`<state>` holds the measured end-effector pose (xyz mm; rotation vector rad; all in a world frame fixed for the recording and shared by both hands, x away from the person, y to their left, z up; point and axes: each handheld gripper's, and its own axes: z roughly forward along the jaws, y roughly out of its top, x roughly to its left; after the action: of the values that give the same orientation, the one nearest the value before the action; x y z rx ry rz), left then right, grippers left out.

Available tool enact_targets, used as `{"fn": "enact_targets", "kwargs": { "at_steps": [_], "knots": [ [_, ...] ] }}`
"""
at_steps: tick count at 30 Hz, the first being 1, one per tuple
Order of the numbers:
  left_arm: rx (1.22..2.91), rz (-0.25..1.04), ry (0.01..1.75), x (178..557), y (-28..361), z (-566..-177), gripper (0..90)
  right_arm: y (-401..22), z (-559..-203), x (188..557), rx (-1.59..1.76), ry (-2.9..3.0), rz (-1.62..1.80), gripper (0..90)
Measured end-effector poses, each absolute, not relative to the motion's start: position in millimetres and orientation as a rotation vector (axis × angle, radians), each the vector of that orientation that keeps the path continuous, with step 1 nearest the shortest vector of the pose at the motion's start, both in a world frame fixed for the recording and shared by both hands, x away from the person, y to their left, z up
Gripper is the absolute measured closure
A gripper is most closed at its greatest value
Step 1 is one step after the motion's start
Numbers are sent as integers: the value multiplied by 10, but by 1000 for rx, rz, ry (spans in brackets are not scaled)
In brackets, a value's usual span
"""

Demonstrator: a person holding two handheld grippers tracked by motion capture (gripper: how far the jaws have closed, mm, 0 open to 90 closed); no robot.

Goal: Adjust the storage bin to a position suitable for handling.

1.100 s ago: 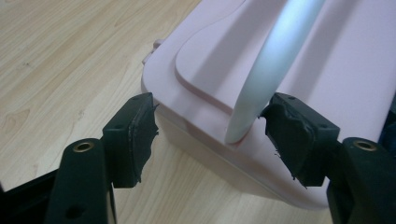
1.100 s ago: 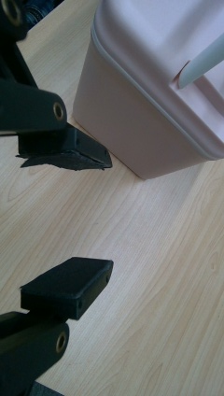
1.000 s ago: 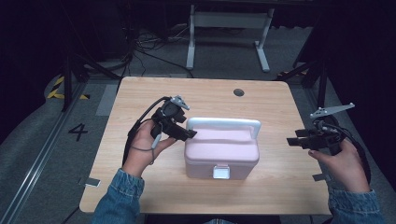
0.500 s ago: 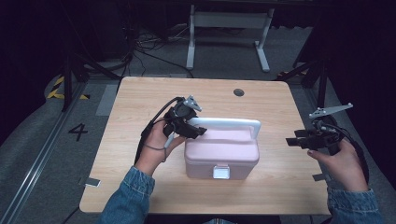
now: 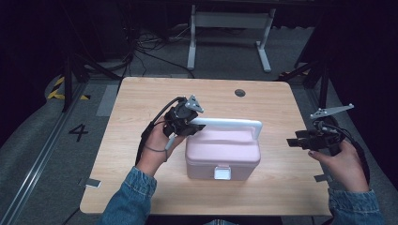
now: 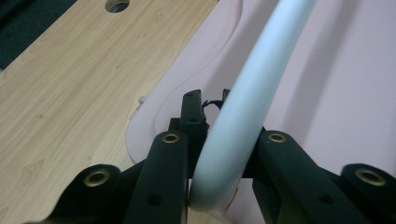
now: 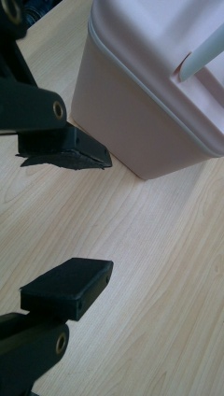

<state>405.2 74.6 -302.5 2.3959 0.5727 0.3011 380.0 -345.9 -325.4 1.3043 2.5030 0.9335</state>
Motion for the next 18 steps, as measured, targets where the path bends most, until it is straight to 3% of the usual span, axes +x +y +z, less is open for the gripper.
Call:
{"fn": "enact_targets", "kwargs": {
  "at_steps": [18],
  "knots": [
    [2366,265,636,4246,769,-2820,788,-3481,-3258,3799,1306,2497,947,431]
  ]
}}
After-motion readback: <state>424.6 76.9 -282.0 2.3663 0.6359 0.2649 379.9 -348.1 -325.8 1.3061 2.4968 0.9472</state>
